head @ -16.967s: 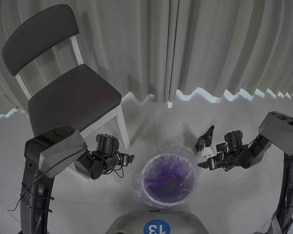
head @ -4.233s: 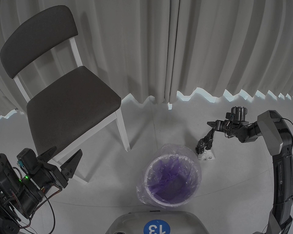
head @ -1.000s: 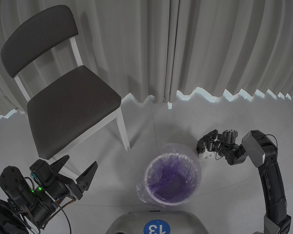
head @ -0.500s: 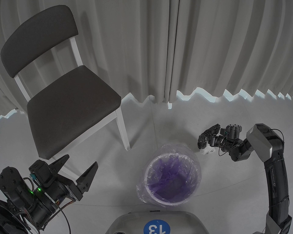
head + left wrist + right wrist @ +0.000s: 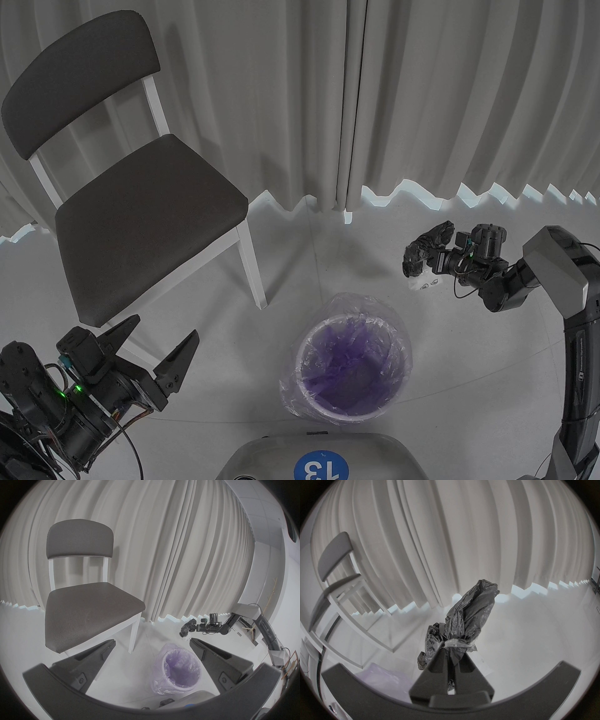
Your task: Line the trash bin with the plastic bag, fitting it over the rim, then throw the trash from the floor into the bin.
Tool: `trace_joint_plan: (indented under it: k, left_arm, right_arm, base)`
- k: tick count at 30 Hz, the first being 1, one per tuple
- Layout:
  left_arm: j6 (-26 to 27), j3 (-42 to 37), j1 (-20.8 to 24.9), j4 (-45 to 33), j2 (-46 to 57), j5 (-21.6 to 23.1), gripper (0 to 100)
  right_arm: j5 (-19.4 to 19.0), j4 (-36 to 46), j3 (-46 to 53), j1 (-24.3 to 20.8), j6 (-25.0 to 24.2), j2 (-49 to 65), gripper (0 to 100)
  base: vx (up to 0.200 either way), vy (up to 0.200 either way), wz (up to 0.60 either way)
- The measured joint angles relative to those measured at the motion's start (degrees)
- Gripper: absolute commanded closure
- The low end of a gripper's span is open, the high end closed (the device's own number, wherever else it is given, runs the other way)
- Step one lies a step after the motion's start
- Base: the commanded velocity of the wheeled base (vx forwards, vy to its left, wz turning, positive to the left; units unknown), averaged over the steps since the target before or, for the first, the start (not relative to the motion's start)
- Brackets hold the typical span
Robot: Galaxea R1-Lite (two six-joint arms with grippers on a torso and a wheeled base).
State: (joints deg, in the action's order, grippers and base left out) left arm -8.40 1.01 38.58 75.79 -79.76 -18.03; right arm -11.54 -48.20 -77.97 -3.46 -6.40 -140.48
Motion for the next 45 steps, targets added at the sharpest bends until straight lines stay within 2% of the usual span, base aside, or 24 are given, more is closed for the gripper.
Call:
trace_joint_plan:
  k: [13, 19, 37, 45]
  left_arm:
    - [0.0, 0.0, -0.05, -0.13, 0.16, 0.05, 0]
    - [0.06, 0.0, 0.33, -0.2, -0.09, 0.02, 0]
    - [0.06, 0.0, 1.6, -0.16, -0.09, 0.02, 0]
    - [0.06, 0.0, 1.6, -0.16, -0.22, 0.02, 0]
  right_arm:
    - [0.0, -0.18, 5.99, -5.9, 2.61, 15.81, 100]
    - [0.02, -4.67, 11.22, -8.55, 3.12, 21.97, 100]
    - [0.16, -5.99, 14.54, -10.59, 3.18, 25.88, 100]
    - [0.16, -7.47, 16.62, -12.82, 3.32, 26.38, 100]
  base:
    - [0.0, 0.0, 0.0]
    - [0.0, 0.0, 0.0]
    - [-0.178, 0.0, 0.0]
    - [0.0, 0.0, 0.0]
